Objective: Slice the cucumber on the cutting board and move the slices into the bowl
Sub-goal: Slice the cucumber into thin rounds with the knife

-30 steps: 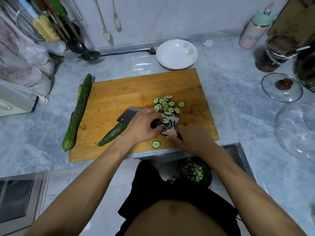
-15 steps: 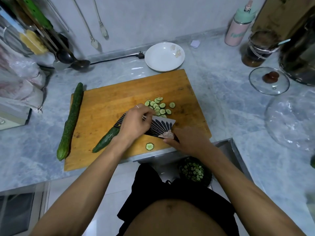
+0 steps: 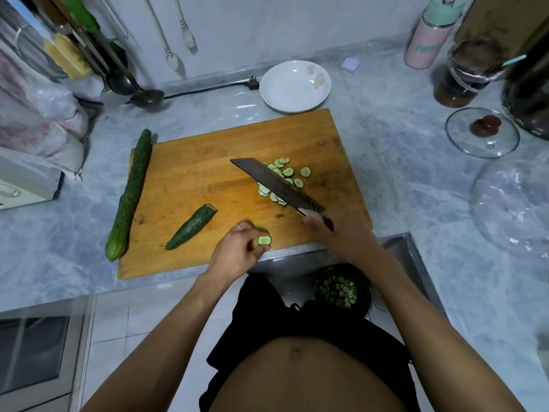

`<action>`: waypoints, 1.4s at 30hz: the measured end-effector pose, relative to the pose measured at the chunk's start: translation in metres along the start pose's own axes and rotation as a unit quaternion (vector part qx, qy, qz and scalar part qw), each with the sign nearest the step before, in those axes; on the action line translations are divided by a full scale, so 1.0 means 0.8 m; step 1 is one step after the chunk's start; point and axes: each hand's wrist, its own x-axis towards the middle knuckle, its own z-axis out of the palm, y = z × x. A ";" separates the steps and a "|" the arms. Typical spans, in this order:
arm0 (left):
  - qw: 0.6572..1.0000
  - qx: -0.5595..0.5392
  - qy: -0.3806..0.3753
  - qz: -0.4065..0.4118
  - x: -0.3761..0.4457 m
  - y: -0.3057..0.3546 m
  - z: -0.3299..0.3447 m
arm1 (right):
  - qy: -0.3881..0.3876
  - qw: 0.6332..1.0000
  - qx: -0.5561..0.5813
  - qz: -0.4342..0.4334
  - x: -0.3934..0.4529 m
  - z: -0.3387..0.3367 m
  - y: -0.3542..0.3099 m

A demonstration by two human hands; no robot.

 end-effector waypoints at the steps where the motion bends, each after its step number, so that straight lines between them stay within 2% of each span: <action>1: 1.000 -0.006 0.010 0.002 0.003 0.000 0.002 | 0.002 1.000 0.001 0.000 -0.003 0.000 0.001; 5: 0.999 -0.007 0.053 -0.013 0.030 0.002 0.004 | 0.015 0.999 0.032 0.000 -0.018 -0.003 -0.001; 10: 0.994 0.001 0.093 -0.049 0.082 0.011 0.007 | 0.022 0.995 0.084 0.044 -0.032 -0.014 -0.008; 15: 0.982 -0.042 0.164 -0.082 0.097 0.020 0.013 | 0.024 0.992 0.112 0.056 -0.036 -0.025 -0.023; 21: 0.973 -0.062 0.218 -0.035 0.048 0.012 -0.005 | -0.024 0.986 0.154 0.066 -0.027 -0.015 -0.035; 24: 0.963 0.000 0.268 -0.029 0.004 -0.017 -0.028 | -0.049 0.987 0.146 0.049 -0.021 -0.001 -0.046; 26: 0.953 0.049 0.291 -0.060 -0.013 -0.041 -0.038 | -0.072 0.989 0.125 0.040 -0.014 0.006 -0.055; 29: 0.953 0.065 0.274 -0.109 -0.017 -0.070 -0.043 | -0.106 0.990 0.089 0.021 -0.004 0.016 -0.073; 32: 0.961 0.031 0.259 -0.094 -0.011 -0.087 -0.042 | -0.121 0.990 0.067 0.004 0.003 0.028 -0.089; 36: 0.961 0.043 0.264 -0.072 -0.008 -0.087 -0.030 | -0.126 0.991 0.042 -0.008 0.005 0.041 -0.102; 42: 0.957 0.051 0.268 -0.098 -0.009 -0.085 -0.015 | -0.159 0.987 0.030 -0.016 0.001 0.048 -0.115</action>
